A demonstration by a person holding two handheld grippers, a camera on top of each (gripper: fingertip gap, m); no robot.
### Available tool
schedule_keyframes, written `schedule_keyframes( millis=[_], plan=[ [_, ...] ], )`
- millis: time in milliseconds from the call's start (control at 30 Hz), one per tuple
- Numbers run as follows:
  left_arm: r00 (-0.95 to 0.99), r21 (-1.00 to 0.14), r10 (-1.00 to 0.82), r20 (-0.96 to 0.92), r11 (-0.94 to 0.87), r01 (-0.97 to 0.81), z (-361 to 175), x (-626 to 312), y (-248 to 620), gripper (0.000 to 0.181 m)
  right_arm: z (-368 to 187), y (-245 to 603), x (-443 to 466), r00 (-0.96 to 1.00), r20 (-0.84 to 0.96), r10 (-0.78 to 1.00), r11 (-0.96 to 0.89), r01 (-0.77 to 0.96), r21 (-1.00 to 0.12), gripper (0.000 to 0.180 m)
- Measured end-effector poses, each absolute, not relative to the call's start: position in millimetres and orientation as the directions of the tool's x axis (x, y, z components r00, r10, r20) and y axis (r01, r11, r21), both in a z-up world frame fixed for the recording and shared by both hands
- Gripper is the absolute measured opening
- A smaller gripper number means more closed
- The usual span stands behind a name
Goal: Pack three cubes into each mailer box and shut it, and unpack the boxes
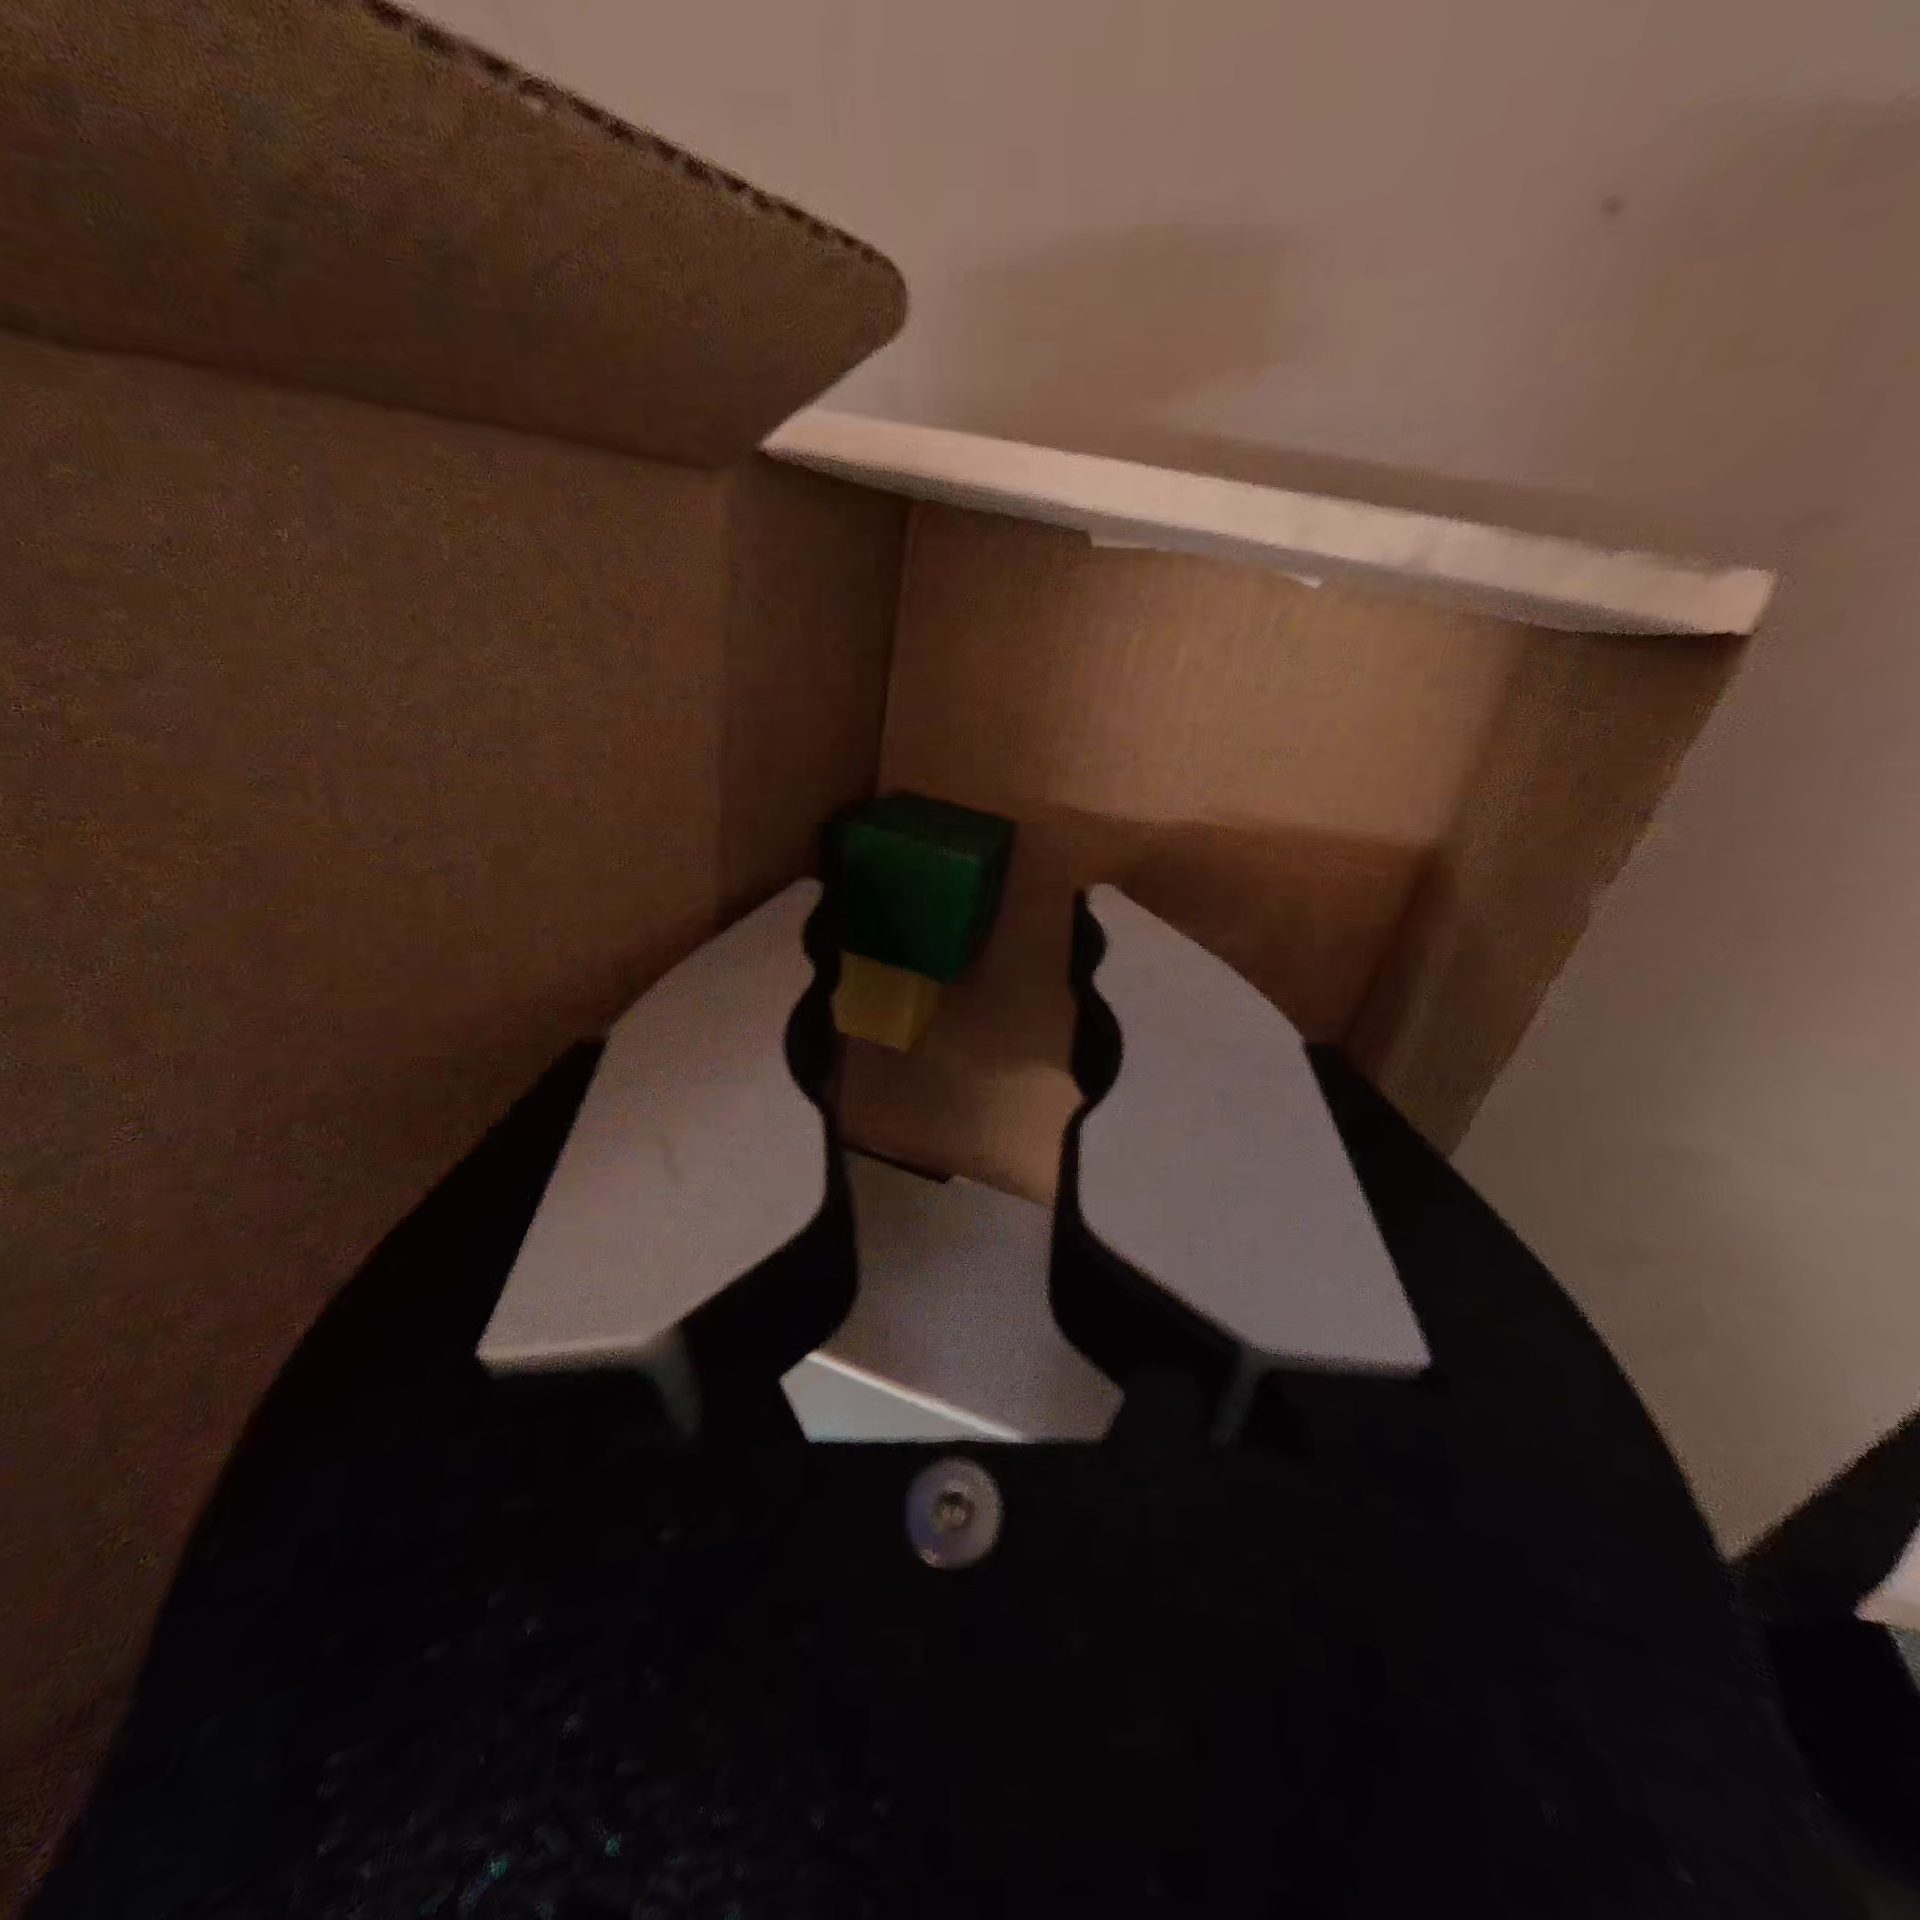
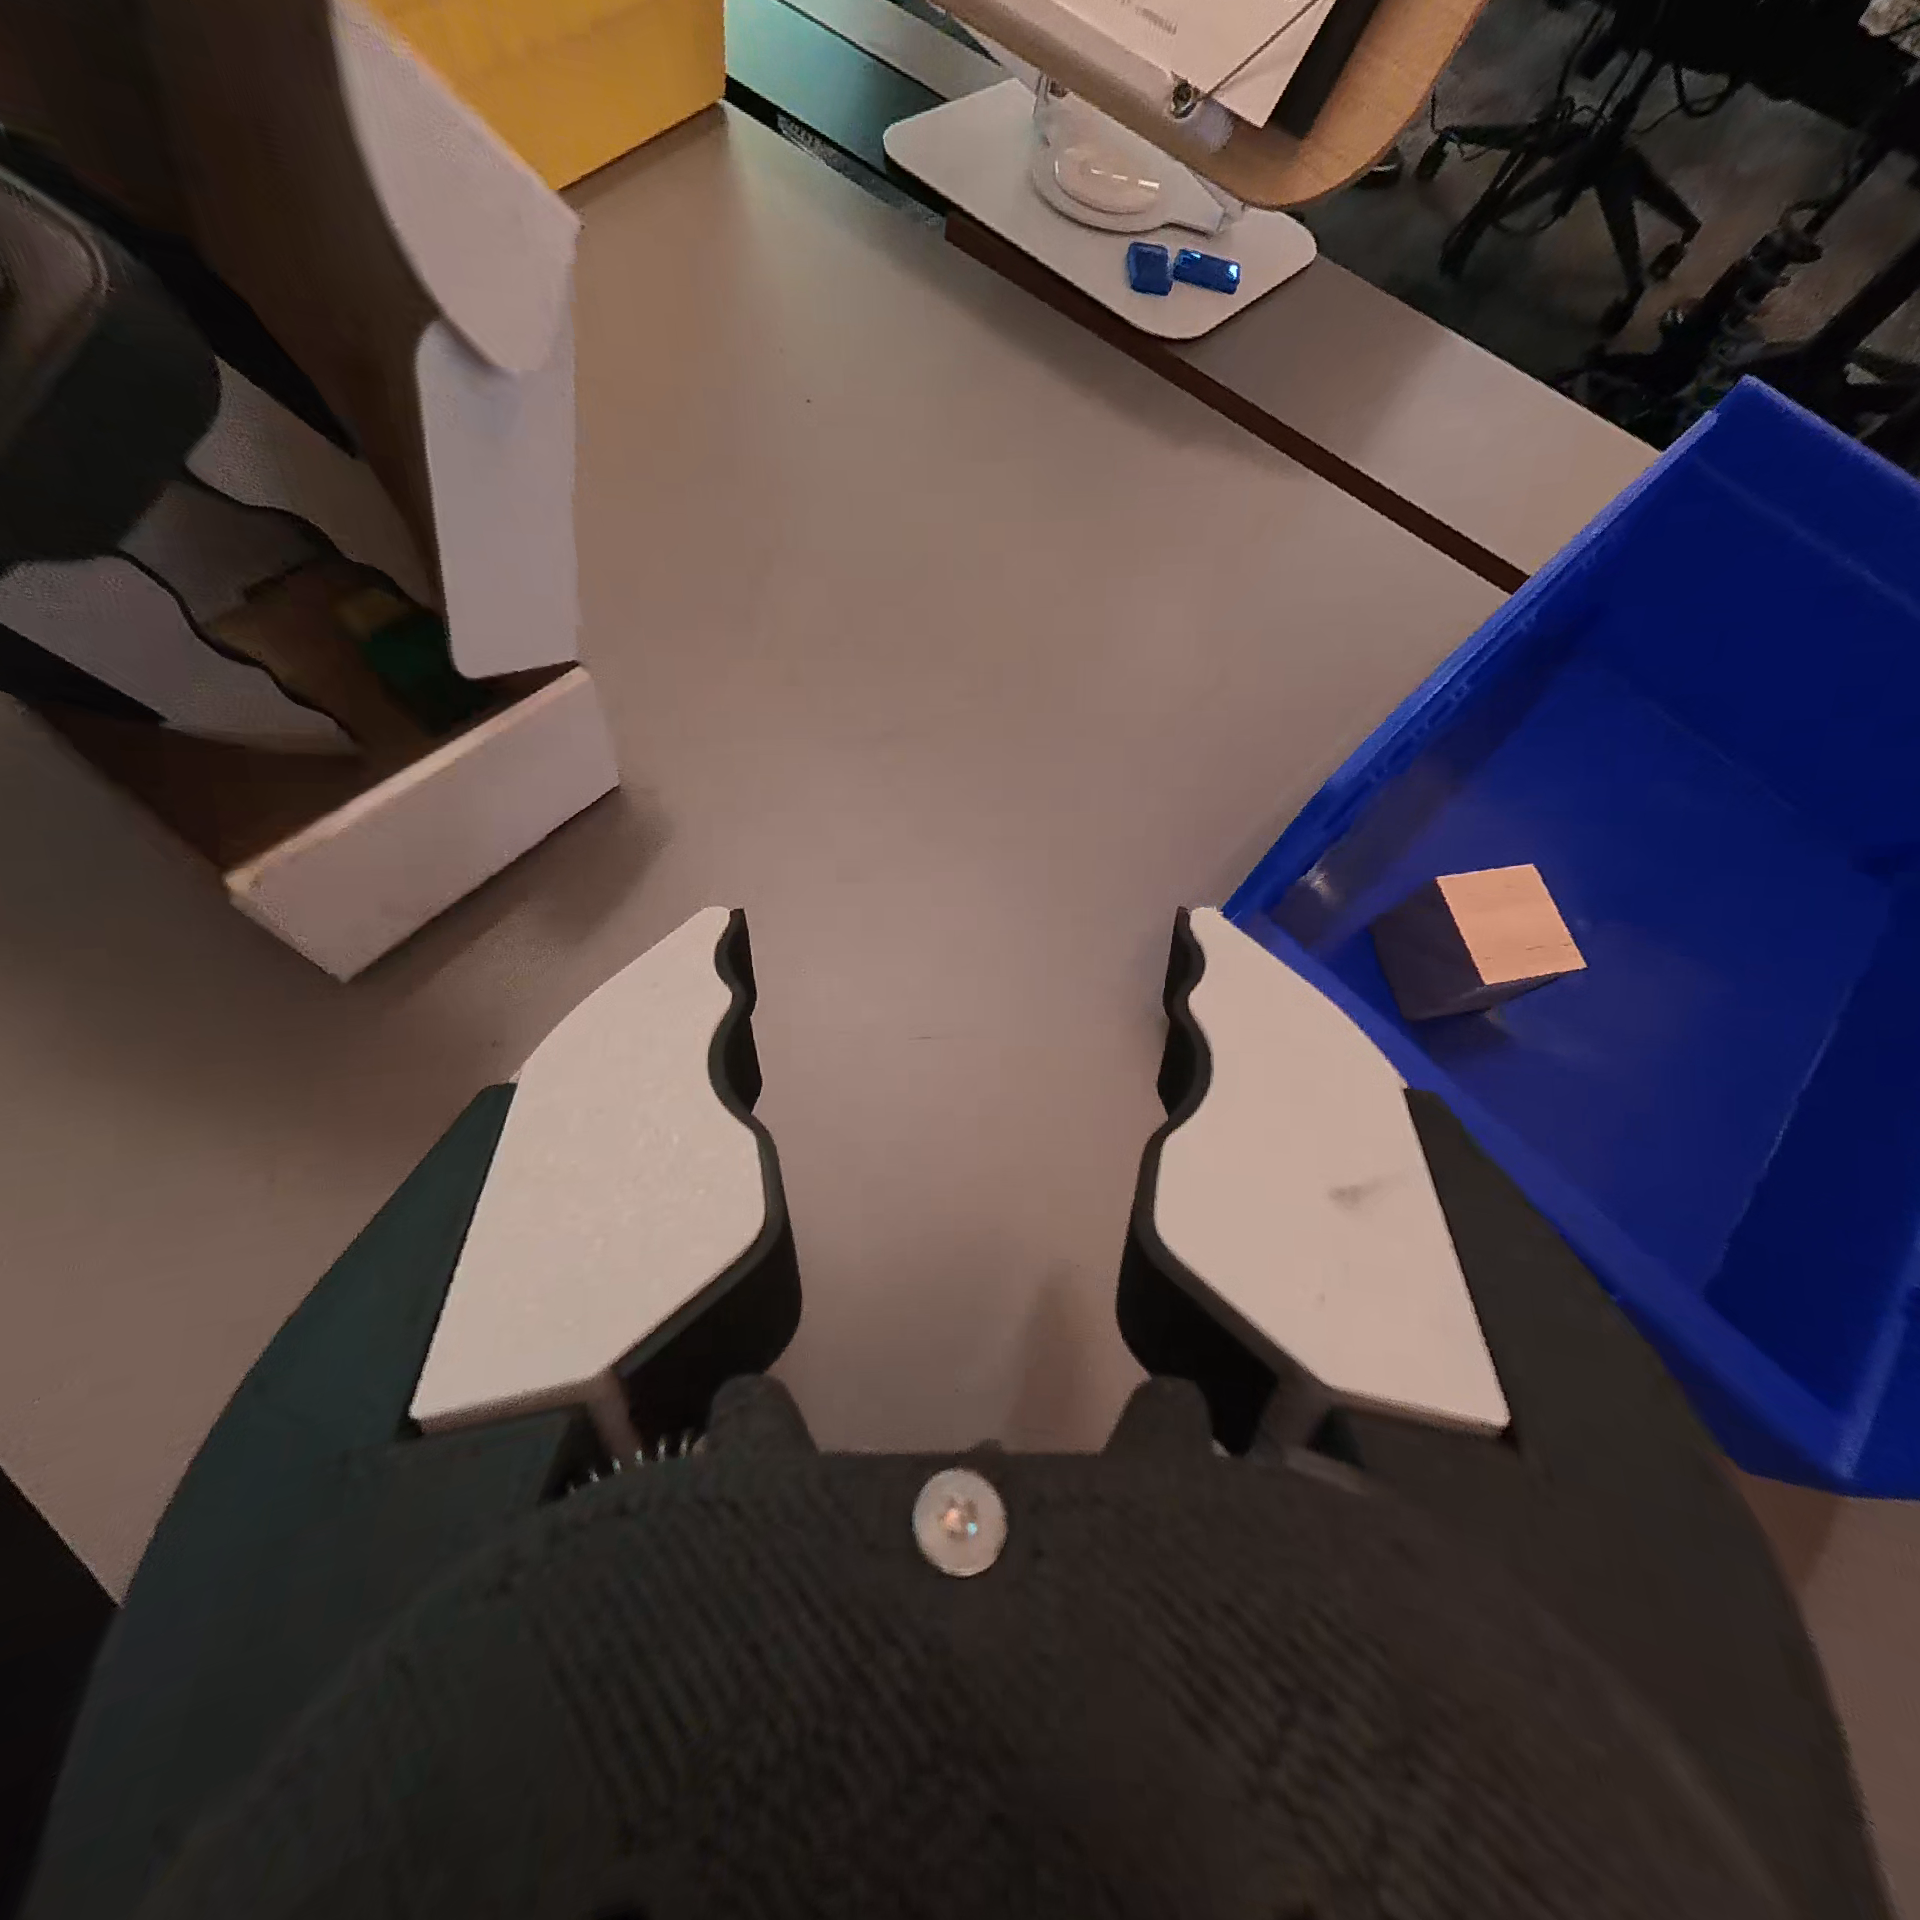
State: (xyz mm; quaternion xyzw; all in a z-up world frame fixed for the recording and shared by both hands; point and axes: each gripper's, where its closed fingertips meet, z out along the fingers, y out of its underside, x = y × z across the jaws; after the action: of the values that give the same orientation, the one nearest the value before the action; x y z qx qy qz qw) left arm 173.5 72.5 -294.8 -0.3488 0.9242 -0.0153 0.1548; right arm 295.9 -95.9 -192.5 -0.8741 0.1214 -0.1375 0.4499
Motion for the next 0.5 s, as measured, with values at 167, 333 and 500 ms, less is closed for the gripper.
schedule_keyframes(
  millis=[167, 333, 500],
  plan=[
    [-0.718, -0.188, -0.665, -0.204, 0.747, -0.638, -288, 167, 66, 0.037, -195, -93, 295, 0.937, 0.138, -0.321, -0.573, -0.077, -0.816, 0.077],
    [-0.805, -0.142, -0.540, -0.247, 0.842, -0.521, -298, 165, 63, 0.048, -197, -91, 290, 0.945, 0.146, -0.293, -0.590, -0.058, -0.805, 0.078],
    [-0.849, -0.121, -0.479, -0.223, 0.878, -0.463, -306, 159, 60, 0.030, -185, -77, 244, 0.997, 0.022, -0.072, -0.524, -0.019, -0.851, 0.078]
  ],
)
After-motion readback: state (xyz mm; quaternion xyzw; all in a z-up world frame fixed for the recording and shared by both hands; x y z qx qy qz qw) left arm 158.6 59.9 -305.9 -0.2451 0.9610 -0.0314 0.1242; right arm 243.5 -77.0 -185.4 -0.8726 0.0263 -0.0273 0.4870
